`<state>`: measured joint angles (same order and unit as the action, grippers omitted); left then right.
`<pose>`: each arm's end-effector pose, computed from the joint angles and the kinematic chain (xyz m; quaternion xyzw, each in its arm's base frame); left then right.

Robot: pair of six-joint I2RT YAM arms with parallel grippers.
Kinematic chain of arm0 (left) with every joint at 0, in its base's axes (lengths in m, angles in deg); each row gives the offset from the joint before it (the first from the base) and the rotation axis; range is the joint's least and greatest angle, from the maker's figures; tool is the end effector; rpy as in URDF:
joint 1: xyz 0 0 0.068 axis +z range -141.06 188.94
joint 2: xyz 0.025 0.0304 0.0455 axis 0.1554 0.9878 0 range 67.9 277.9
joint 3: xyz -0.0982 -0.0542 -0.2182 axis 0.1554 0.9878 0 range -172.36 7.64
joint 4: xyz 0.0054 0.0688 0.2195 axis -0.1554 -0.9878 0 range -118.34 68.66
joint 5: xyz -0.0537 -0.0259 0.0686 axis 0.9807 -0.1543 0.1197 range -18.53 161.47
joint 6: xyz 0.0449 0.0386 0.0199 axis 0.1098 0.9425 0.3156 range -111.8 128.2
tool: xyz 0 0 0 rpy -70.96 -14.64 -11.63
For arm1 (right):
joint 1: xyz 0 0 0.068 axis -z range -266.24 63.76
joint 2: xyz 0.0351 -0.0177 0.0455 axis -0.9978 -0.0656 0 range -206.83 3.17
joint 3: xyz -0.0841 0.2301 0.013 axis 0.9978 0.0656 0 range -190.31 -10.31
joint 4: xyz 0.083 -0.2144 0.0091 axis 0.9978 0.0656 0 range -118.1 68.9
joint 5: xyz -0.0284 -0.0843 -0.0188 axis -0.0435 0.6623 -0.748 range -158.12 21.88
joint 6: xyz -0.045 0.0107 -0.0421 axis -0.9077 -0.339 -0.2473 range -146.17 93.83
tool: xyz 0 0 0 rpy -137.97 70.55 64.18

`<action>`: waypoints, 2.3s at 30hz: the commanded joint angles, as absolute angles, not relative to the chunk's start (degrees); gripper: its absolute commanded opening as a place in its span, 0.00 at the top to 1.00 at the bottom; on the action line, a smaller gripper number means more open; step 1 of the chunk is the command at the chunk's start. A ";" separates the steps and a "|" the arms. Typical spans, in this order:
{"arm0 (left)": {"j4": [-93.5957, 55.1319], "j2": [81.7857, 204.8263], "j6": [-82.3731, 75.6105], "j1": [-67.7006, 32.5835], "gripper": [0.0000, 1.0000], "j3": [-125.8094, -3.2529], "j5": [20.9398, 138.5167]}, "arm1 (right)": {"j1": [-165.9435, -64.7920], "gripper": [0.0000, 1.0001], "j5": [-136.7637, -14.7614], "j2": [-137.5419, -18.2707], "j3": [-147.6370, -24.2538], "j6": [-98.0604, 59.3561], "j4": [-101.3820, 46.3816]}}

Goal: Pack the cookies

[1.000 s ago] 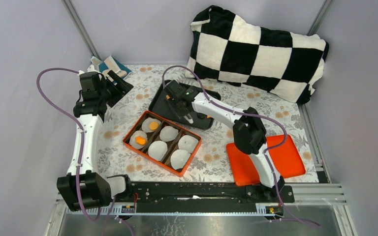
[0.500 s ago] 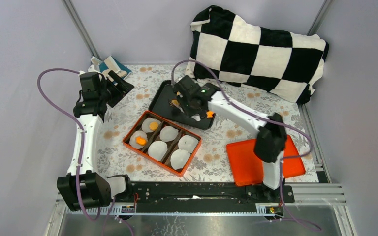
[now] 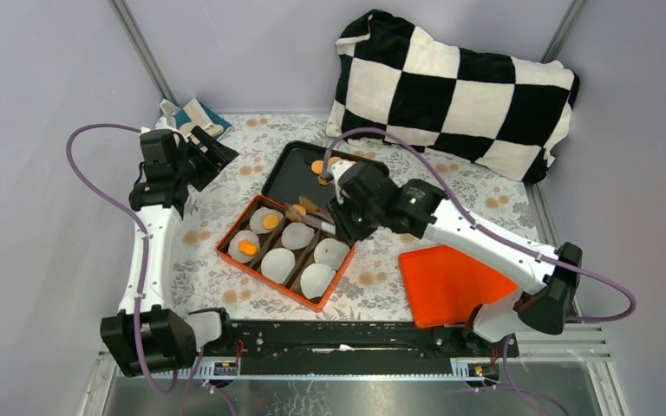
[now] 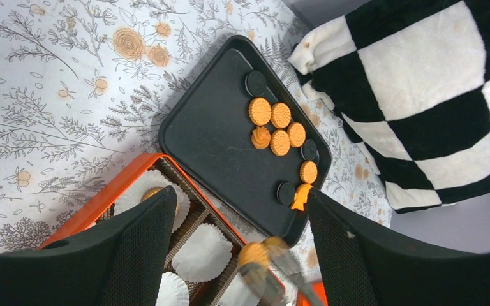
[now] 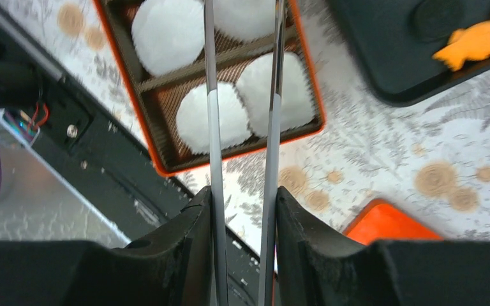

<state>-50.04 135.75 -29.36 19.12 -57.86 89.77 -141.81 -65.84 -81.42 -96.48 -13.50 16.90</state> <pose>0.2455 0.0288 0.3214 -0.2762 0.8177 -0.2495 0.4392 0.1687 0.2427 0.3301 -0.3285 0.8576 0.2065 0.3375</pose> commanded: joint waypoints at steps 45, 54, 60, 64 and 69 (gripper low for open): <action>-46.72 134.46 -27.45 19.44 0.18 -59.30 92.96 | -145.13 0.56 -55.06 -85.20 -101.73 -14.49 13.94; -45.76 135.93 -28.19 19.40 0.18 -59.95 93.95 | -138.37 0.54 -52.98 -89.00 -103.49 -15.22 13.51; -45.77 136.59 -27.85 19.40 0.18 -59.58 94.01 | -135.70 0.51 -53.55 -94.02 -101.03 -15.84 12.11; -45.70 136.66 -27.54 19.40 0.18 -59.44 93.62 | -133.93 0.50 -53.09 -96.47 -98.70 -15.50 10.97; -45.67 136.92 -27.23 19.36 0.18 -59.13 93.58 | -130.84 0.50 -53.24 -97.23 -95.68 -14.54 9.81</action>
<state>-47.95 136.54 -28.27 19.12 -58.23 93.12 -133.66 -54.69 -97.97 -96.83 -14.99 12.81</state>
